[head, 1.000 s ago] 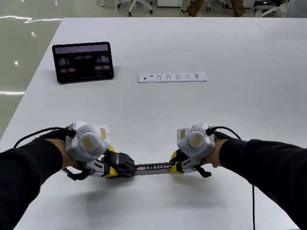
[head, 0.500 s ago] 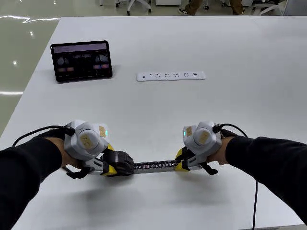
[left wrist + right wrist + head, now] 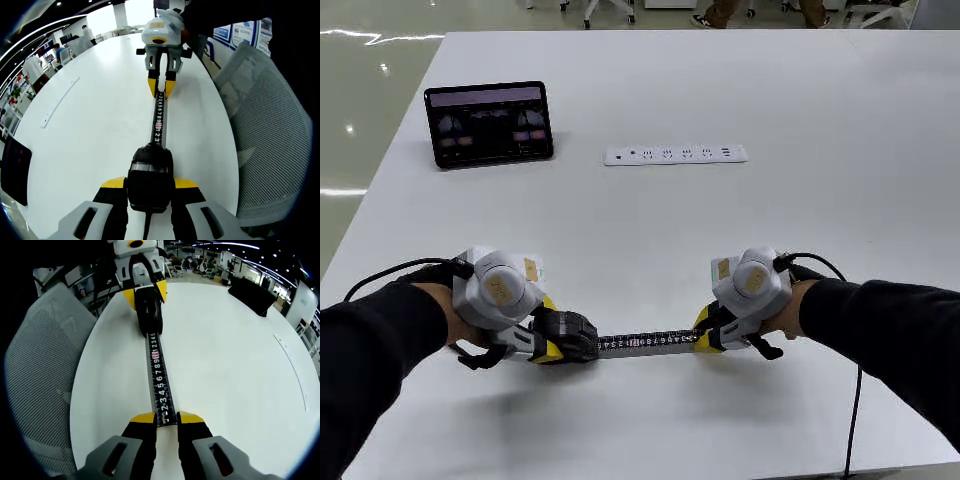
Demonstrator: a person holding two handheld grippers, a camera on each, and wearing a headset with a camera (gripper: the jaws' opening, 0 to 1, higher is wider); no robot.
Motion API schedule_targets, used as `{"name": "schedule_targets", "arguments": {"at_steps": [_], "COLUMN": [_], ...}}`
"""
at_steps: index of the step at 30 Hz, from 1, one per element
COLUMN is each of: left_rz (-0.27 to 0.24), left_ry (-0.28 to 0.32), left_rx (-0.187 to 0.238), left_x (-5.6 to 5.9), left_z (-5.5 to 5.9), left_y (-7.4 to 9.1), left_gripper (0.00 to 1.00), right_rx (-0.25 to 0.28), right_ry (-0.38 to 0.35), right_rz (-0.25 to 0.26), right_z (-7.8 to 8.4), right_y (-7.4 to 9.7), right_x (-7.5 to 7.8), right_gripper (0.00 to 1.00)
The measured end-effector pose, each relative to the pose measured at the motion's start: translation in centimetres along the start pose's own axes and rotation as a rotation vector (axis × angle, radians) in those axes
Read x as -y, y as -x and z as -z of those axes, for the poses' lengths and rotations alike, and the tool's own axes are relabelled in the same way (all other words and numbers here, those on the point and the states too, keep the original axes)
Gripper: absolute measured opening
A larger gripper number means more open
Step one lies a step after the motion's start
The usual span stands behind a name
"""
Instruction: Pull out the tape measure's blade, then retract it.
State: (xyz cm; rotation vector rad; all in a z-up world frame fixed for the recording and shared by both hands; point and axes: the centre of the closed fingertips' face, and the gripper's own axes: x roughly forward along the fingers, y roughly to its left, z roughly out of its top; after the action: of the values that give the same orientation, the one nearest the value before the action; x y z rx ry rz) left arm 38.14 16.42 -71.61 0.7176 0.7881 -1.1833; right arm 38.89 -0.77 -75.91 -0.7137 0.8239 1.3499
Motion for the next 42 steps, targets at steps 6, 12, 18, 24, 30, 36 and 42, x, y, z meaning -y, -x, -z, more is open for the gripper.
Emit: {"name": "schedule_targets", "arguments": {"at_steps": [6,12,18,24,30,36,42], "left_rz": [-0.004,-0.004,-0.004,-0.003,-0.003,-0.003,-0.004], "left_ry": [0.006,0.006,0.006,0.005,0.005,0.005,0.003], "left_rx": [0.001,0.000,0.001,0.001,-0.001,-0.003,-0.008], "left_x": [0.0,0.0,0.0,0.0,0.0,0.1,0.1], "left_z": [0.0,0.0,0.0,0.0,0.0,0.1,0.1], "left_y": [0.0,-0.1,-0.1,-0.1,-0.1,-0.1,-0.1], "left_gripper": [0.29,0.29,0.29,0.29,0.29,0.29,0.29], "right_rx": [-0.004,-0.007,-0.006,-0.015,-0.024,-0.028,-0.031], "right_ry": [-0.005,-0.013,-0.016,-0.013,-0.017,-0.022,-0.029], "right_rz": [0.003,0.006,0.011,0.014,0.020,0.024,0.028], "right_z": [0.5,1.0,1.4,2.0,2.6,3.2,3.8], "right_y": [0.4,0.6,0.9,1.3,1.7,2.1,2.5], "right_x": [0.1,0.2,0.2,0.1,0.4,0.3,0.5], "right_gripper": [0.11,0.11,0.11,0.11,0.11,0.11,0.11]}}
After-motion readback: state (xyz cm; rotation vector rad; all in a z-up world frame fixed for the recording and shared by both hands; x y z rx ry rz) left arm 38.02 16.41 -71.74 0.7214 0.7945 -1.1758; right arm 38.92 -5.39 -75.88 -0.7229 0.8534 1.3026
